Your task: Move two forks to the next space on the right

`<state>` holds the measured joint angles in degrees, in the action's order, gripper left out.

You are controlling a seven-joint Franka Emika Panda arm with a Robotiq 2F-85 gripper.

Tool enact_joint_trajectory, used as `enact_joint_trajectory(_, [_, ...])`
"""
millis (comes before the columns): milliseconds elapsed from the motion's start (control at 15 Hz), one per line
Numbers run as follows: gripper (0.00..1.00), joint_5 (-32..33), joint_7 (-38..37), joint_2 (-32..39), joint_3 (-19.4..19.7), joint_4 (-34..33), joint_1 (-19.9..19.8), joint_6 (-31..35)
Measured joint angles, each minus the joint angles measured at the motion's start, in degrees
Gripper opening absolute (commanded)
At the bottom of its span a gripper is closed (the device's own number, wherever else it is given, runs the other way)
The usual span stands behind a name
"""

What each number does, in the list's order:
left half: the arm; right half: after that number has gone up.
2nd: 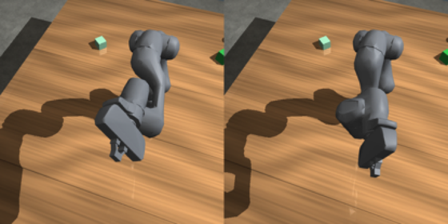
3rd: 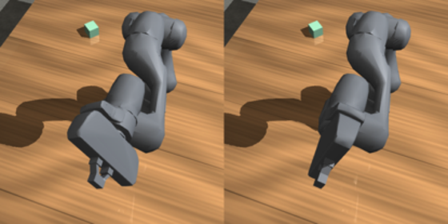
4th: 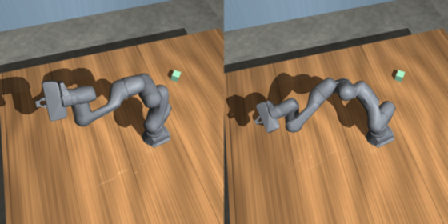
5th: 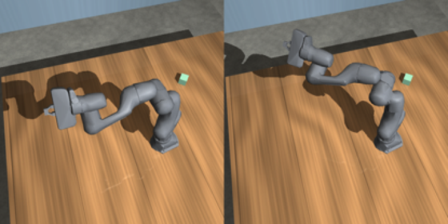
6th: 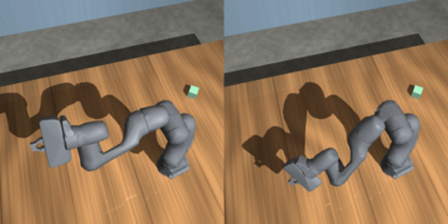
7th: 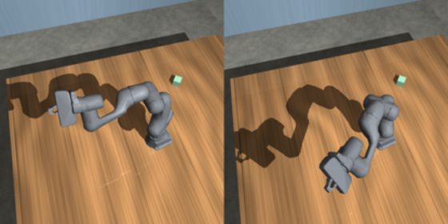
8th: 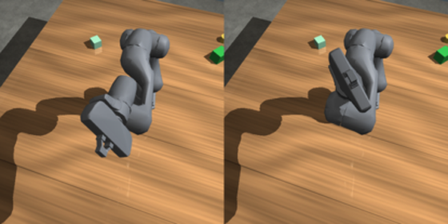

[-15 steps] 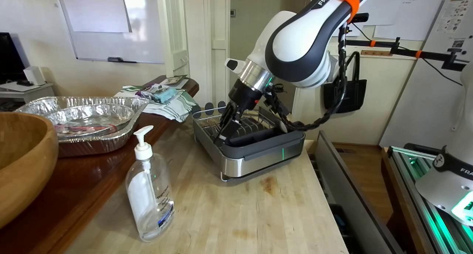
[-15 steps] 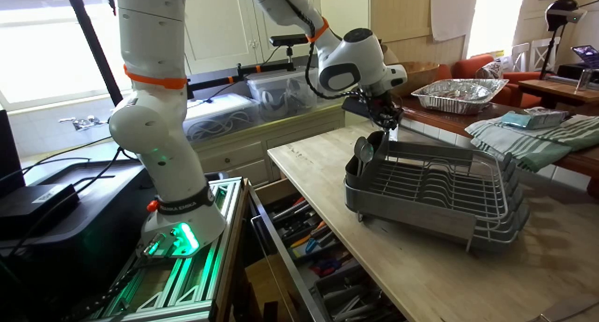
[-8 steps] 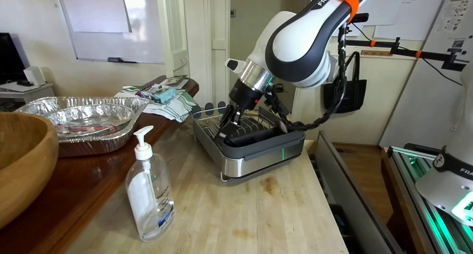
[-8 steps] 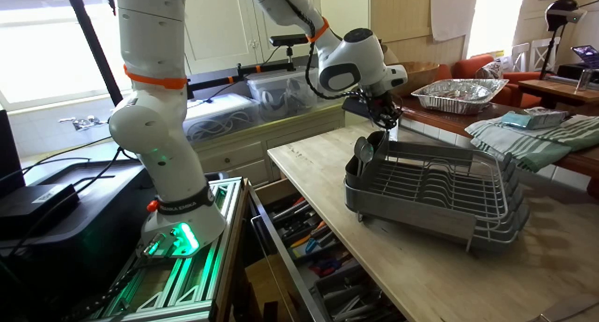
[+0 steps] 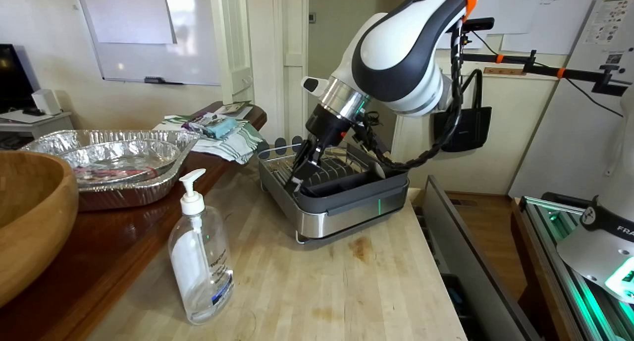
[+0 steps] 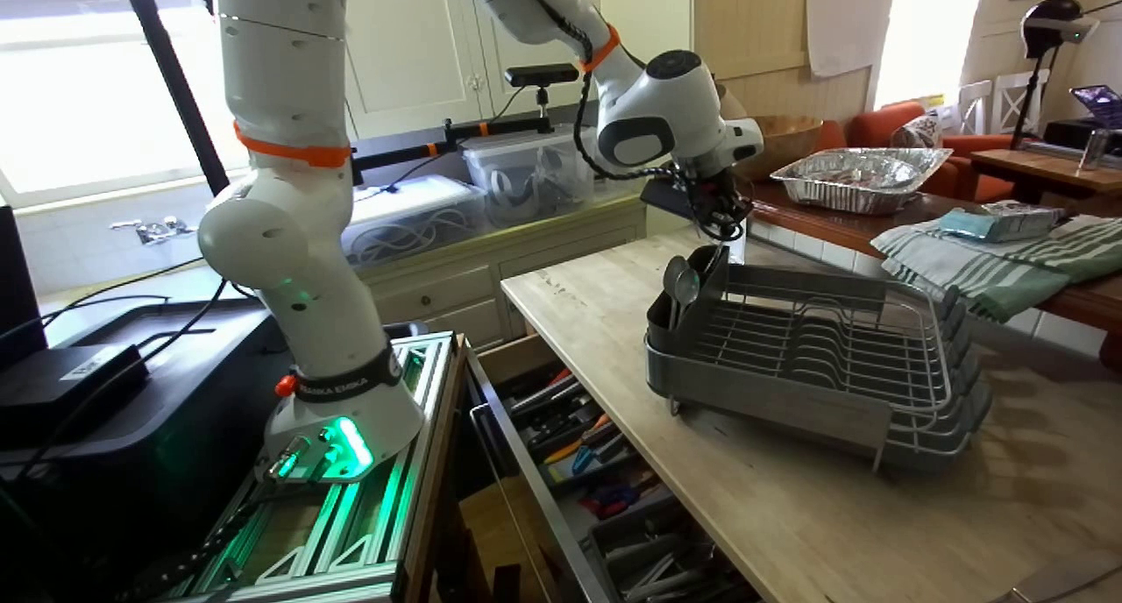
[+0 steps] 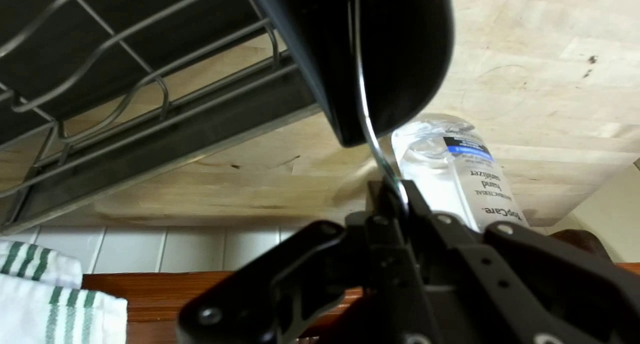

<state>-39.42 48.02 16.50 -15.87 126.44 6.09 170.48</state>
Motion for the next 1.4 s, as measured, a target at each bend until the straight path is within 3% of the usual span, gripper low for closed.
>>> enact_joint_trajectory(1067, [0.02,-1.07,4.48,-5.68,-2.04,2.11,-1.39,0.03])
enact_joint_trajectory(1400, [0.02,-4.35,8.67,-8.63,-2.99,3.26,-1.58,0.08])
